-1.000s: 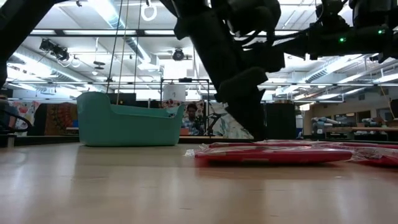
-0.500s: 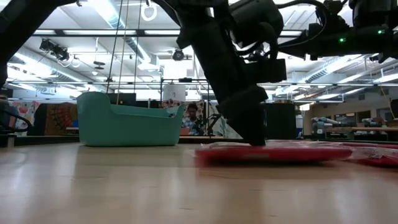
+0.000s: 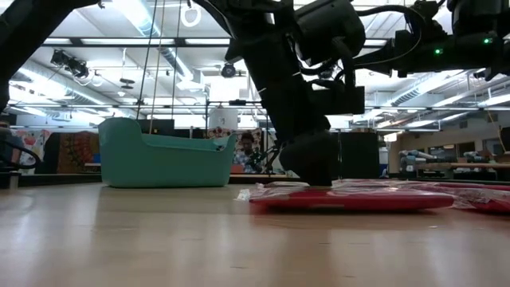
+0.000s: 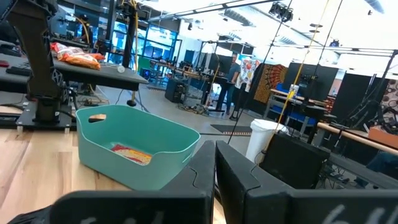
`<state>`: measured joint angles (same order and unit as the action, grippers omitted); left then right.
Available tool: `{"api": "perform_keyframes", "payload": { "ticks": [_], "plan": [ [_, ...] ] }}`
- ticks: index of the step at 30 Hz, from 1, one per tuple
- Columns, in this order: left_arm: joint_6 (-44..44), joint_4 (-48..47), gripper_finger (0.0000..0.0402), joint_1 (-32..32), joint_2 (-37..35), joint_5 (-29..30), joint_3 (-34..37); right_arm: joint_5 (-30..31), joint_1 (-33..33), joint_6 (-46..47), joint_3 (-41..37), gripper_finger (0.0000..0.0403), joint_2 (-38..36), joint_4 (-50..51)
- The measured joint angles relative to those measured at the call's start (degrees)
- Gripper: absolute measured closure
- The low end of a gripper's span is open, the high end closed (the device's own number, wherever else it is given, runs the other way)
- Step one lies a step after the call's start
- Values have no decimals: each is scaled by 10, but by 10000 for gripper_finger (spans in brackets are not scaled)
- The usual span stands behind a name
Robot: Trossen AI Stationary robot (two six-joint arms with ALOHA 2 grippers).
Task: Sort popcorn bags into baskets
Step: Put the popcorn bag into the bin
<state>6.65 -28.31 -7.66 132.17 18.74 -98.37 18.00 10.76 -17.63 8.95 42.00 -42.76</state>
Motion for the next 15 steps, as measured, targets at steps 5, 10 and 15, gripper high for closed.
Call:
{"api": "perform_keyframes", "payload": {
  "ticks": [5,10,15],
  "plan": [
    [15,-3,322,1,2,9,0,0,0,0,0,383,0,0],
    [44,-6,389,1,2,20,0,0,0,0,0,383,0,0],
    [49,-17,397,10,-10,13,2,0,0,0,0,383,0,0]
  ]
}}
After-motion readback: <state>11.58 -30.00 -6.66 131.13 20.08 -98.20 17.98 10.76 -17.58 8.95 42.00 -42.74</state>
